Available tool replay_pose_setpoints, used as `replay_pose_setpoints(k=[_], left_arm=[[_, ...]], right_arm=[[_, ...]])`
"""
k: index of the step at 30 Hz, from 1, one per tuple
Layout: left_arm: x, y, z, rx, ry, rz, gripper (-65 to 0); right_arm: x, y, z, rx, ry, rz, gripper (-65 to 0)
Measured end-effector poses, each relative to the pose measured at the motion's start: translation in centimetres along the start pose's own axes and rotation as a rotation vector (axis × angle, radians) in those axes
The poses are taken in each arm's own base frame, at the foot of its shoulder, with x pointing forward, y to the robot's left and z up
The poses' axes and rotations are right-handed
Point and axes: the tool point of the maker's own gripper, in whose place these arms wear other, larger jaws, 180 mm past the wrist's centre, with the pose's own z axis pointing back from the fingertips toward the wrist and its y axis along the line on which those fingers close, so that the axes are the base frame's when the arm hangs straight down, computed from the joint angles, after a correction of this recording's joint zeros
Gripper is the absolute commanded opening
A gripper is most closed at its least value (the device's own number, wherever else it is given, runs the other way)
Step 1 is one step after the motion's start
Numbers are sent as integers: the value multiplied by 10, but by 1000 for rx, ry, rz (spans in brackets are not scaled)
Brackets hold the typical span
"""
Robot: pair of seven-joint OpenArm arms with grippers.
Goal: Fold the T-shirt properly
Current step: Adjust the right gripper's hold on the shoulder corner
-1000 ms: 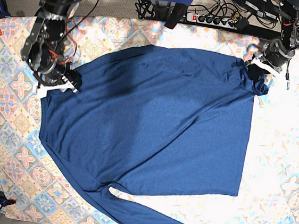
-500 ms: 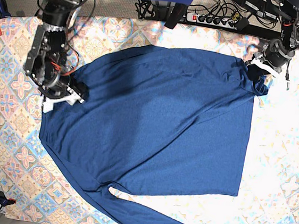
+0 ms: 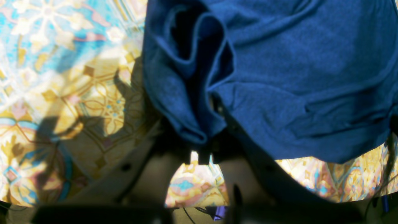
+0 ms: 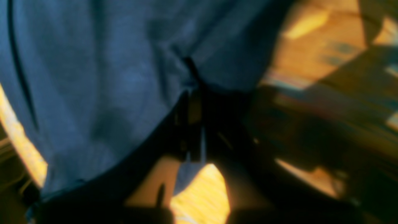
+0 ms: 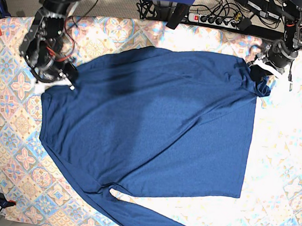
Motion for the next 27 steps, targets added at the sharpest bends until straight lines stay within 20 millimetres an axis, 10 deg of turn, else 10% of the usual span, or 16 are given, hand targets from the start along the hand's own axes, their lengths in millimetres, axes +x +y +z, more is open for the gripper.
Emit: replay_pose_setpoints(k=[13, 21, 27], left_arm=[[3, -1, -1, -3, -6, -1, -650], [2, -1, -1, -3, -6, -1, -650], [2, -1, -1, -1, -6, 1, -650]], right_arm=[[25, 18, 38, 44, -134, 151, -616], [7, 42, 26, 85, -74, 231, -347], [-10, 56, 15, 97, -19, 275, -316]])
